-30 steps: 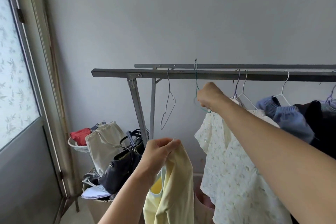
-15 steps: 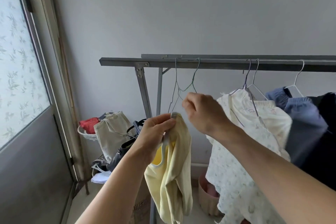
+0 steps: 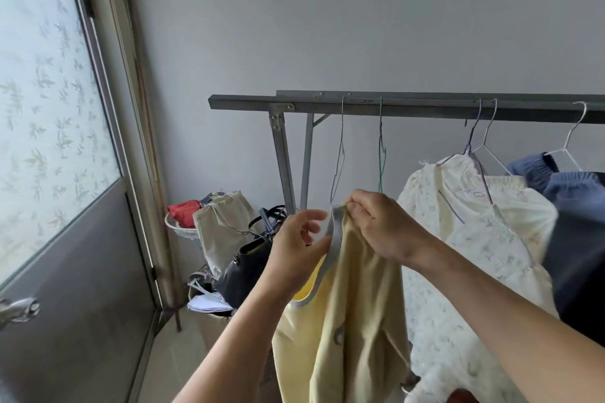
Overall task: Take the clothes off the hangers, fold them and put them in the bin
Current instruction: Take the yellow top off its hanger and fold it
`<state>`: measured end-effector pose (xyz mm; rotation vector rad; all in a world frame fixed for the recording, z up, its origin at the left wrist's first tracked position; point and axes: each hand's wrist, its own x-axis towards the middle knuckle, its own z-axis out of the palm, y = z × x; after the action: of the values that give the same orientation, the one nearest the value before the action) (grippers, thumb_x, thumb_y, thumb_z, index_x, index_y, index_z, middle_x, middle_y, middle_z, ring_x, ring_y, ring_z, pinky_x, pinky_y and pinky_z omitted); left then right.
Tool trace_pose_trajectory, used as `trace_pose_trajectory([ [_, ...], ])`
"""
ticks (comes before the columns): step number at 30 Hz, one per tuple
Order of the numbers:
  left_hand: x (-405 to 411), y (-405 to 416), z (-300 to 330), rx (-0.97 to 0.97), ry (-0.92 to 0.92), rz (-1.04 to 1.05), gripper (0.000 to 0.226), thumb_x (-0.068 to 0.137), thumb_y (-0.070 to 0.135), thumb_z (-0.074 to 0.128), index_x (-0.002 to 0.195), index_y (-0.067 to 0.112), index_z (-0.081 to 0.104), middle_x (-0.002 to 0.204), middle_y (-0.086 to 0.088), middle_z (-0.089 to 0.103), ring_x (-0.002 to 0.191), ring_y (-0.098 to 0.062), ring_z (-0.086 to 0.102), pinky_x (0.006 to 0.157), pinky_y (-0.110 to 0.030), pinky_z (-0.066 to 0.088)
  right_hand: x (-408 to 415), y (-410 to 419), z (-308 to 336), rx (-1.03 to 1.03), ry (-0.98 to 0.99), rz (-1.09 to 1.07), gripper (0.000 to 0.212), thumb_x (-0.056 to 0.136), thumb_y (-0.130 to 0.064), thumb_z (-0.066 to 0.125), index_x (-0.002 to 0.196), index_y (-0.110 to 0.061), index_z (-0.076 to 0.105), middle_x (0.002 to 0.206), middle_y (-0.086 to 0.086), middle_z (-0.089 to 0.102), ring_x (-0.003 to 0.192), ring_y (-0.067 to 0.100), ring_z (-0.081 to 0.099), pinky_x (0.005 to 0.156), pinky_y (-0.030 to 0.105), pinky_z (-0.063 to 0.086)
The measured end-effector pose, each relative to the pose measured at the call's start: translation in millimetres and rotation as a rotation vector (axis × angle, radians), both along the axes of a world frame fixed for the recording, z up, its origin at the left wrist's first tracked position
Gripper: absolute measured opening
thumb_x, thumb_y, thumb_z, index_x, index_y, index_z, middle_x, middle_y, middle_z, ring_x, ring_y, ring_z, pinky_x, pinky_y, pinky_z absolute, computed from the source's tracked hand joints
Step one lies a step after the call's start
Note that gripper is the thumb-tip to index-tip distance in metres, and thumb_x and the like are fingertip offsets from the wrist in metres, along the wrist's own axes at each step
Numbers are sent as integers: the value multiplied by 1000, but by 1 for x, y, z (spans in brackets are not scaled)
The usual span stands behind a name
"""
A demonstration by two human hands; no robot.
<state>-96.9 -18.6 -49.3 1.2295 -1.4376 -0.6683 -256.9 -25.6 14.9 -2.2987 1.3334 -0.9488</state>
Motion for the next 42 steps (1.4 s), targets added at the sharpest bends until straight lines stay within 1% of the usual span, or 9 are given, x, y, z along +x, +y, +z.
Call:
trace_pose_trajectory([
  [3, 13, 2, -30, 186, -400, 23, 15, 79, 35, 63, 85, 49, 61, 92, 10, 59, 88, -11, 56, 82, -31, 49, -5, 6, 7, -51, 19, 44, 32, 103, -21, 42, 72, -18, 47, 64, -3, 51, 62, 14, 48, 54, 19, 35],
  [7, 26, 6, -52, 345, -362, 52, 27, 81, 31, 57, 54, 34, 57, 57, 11, 55, 61, -10, 53, 55, -22, 40, -20, 4, 15, -168, 90, 24, 26, 102, -22, 44, 79, -13, 52, 65, 0, 54, 65, 24, 52, 64, 38, 42],
  [11, 48, 3, -43, 315, -169, 63, 13, 88, 19, 70, 78, 26, 74, 62, 9, 66, 60, -4, 58, 58, -17, 42, -41, 1, 16, -193, 273, -83, 26, 101, -26, 46, 75, -28, 48, 68, -12, 51, 70, 16, 53, 64, 31, 36],
  [16, 76, -4, -3, 262, -213, -27, 8, 83, 18, 75, 76, 18, 79, 64, 1, 69, 63, -10, 56, 66, -26, 42, -71, -2, 16, -50, 255, -98, 16, 95, -42, 56, 103, -31, 65, 104, -9, 68, 103, 13, 63, 89, 38, 49],
  [19, 81, -4, 26, 210, -247, -133, 16, 81, 29, 75, 79, 14, 78, 69, -9, 67, 68, -17, 53, 70, -32, 37, -81, -3, 17, -16, 126, -24, 20, 83, -54, 64, 93, -38, 68, 87, -14, 68, 89, 6, 63, 81, 34, 49],
  [23, 74, -3, 59, 154, -191, -233, 29, 81, 41, 76, 66, 17, 71, 61, -1, 55, 55, -11, 48, 55, -26, 36, -86, -6, 25, -114, -137, -4, 14, 87, -36, 65, 84, -24, 73, 78, 4, 69, 74, 11, 58, 66, 20, 41],
  [28, 67, 0, 81, 134, -136, -334, 55, 58, 71, 77, 72, 17, 74, 66, 0, 62, 59, -12, 56, 57, -26, 45, -89, -10, 32, -119, -280, -43, 22, 92, -31, 63, 87, -12, 72, 85, 21, 68, 68, 12, 55, 60, 21, 42],
  [33, 82, -2, 82, 157, -29, -496, 70, 45, 67, 87, 86, 13, 73, 75, -5, 67, 62, -13, 62, 56, -23, 53, -92, -11, 33, -90, -348, -41, 24, 92, -31, 63, 86, -9, 72, 90, 29, 65, 70, 17, 53, 65, 30, 41],
  [42, 75, -1, 70, 57, 2, -310, 23, 86, 33, 65, 84, 10, 71, 72, 1, 62, 71, -13, 55, 66, -24, 43, -93, -10, 28, 41, -444, 74, 20, 73, -37, 73, 80, -20, 76, 77, -2, 72, 76, 9, 61, 73, 24, 45],
])
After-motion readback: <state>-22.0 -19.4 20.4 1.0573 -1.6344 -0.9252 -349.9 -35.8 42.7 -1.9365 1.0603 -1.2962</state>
